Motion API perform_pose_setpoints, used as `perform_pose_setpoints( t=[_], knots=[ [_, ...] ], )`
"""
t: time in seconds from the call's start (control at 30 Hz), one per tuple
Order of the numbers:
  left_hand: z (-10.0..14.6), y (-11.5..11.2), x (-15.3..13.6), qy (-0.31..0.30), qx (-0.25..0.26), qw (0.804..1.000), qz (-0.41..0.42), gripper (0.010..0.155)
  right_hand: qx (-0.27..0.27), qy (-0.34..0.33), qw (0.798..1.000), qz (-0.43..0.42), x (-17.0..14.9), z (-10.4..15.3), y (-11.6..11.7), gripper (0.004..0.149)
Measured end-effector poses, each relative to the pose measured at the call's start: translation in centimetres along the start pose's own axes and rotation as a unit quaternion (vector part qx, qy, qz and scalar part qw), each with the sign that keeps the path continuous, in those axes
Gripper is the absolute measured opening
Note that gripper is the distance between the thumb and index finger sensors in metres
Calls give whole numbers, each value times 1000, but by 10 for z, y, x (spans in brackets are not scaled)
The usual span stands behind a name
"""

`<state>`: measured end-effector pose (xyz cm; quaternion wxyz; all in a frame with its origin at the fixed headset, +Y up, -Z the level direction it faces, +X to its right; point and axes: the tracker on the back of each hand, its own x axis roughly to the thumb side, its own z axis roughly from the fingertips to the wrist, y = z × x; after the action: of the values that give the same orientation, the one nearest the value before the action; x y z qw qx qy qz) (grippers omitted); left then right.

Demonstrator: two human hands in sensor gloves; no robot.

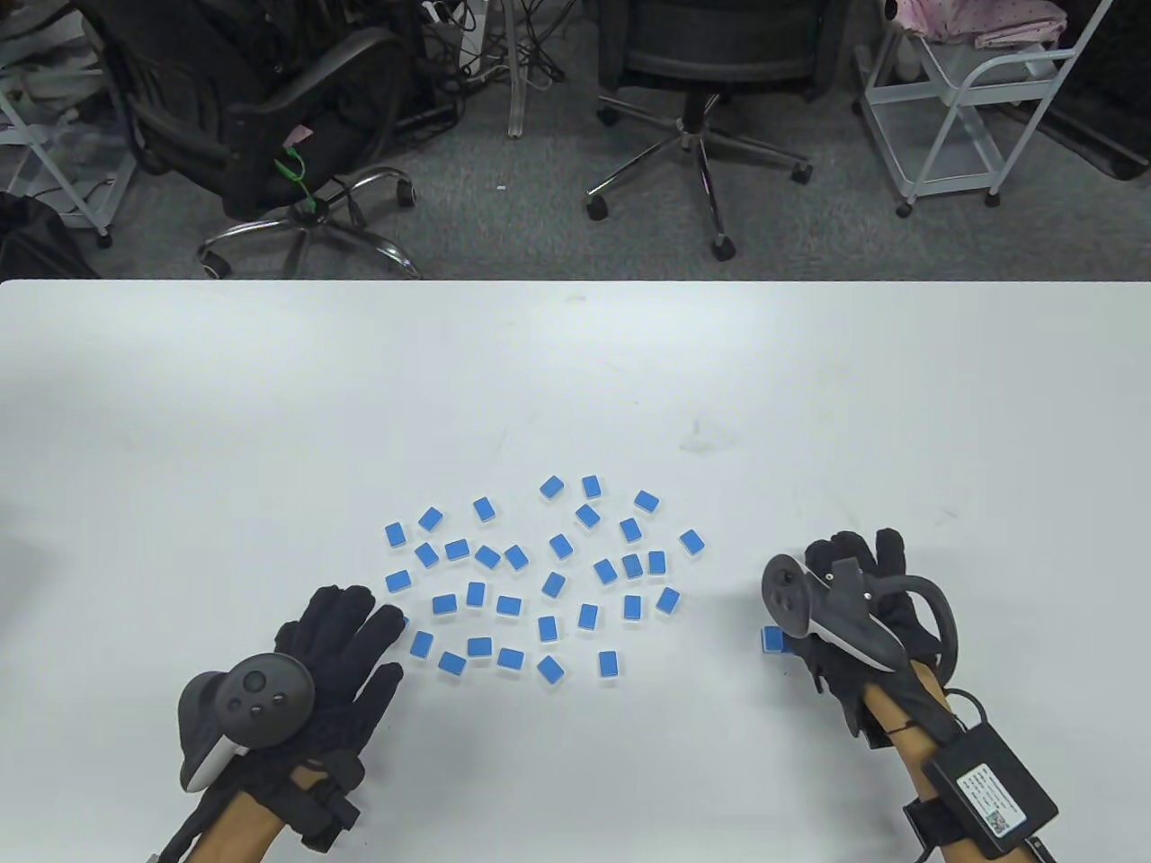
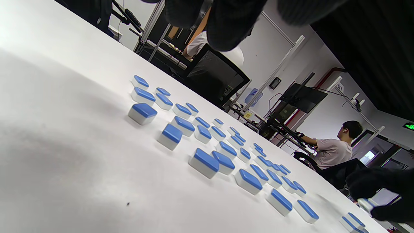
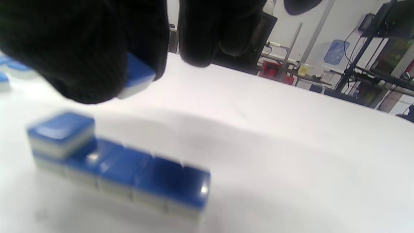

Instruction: Build mahjong tile wall

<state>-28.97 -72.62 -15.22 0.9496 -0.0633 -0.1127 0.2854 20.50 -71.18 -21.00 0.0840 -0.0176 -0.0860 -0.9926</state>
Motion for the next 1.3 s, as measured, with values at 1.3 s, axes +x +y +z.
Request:
perform_pose_setpoints(
  t=[1.3],
  knots=[
    [4, -6, -3, 18, -16, 1000, 4, 67, 8, -28, 1000, 5, 6, 1, 31, 60]
  ],
)
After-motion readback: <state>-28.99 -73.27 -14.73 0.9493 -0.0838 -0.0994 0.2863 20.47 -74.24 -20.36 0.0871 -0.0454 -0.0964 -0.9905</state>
